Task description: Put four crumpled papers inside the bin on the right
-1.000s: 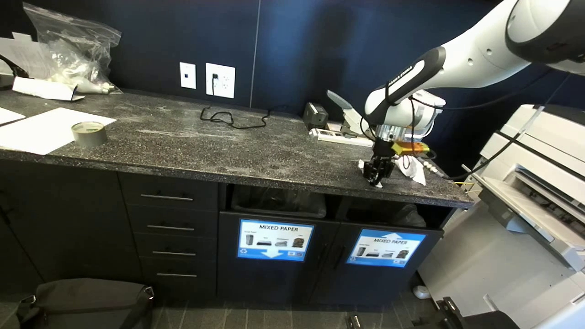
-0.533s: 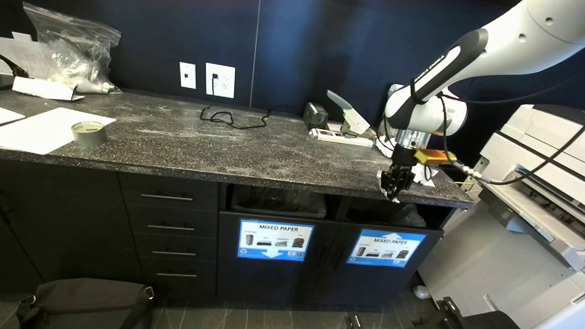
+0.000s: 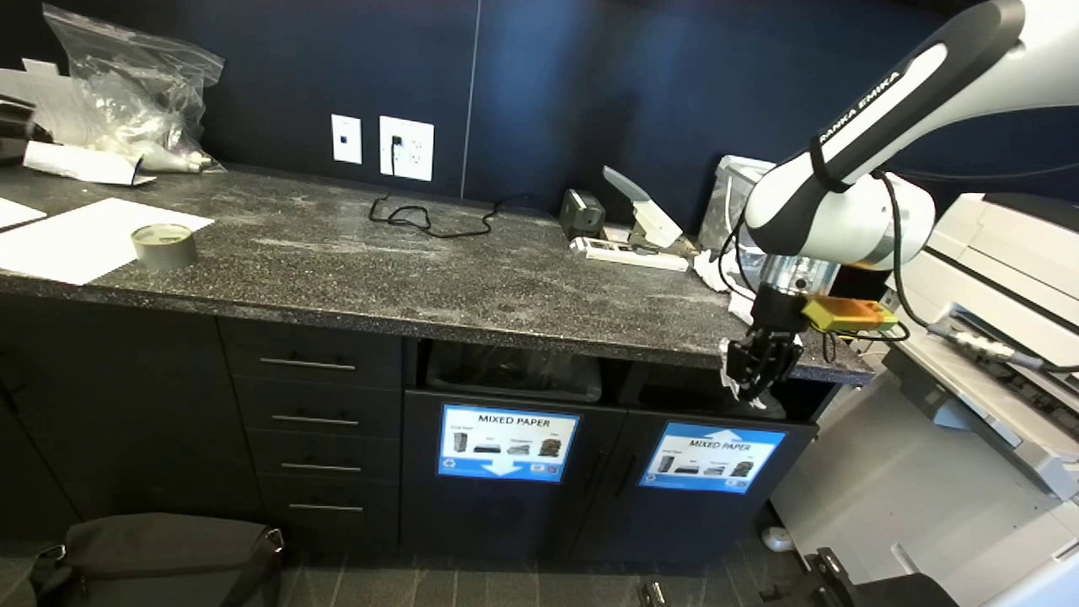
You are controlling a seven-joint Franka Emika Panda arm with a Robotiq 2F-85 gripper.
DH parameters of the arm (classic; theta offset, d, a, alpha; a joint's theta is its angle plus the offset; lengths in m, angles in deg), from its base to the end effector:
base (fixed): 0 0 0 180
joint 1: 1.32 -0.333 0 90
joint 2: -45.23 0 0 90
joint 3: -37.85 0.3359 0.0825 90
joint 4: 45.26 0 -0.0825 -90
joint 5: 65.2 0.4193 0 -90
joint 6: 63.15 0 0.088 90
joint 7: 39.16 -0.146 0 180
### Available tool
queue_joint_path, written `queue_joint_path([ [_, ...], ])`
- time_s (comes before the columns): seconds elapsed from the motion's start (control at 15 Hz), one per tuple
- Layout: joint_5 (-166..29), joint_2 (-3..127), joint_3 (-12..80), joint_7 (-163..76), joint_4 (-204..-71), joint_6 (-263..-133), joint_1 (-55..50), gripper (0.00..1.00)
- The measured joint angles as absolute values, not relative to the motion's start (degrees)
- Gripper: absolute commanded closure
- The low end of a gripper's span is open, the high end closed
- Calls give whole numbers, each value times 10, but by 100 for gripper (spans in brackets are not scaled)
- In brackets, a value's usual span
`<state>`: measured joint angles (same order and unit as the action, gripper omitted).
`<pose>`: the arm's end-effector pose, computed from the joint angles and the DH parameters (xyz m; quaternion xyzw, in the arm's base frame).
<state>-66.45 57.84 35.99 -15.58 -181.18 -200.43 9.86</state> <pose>0.4877 -0.1145 0.1679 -0.9901 -0.1001 0.0962 0.0212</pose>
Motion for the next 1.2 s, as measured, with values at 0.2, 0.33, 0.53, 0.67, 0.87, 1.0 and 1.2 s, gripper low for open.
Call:
queue_joint_path([
  [0.2,-664,552,361,-194,-1869,-2043,79,90],
  [0.33,-664,554,361,-228,-1898,-2086,60,90],
  [0.53,-683,581,360,-308,-1930,-2182,32,90],
  [0.67,-723,616,346,-379,-1938,-2259,8,90],
  [0.87,-771,685,278,-471,-1936,-2380,-57,90],
  [1.0,-760,736,235,-492,-1928,-2453,-101,90],
  [1.2,-687,817,222,-492,-1903,-2551,-127,90],
])
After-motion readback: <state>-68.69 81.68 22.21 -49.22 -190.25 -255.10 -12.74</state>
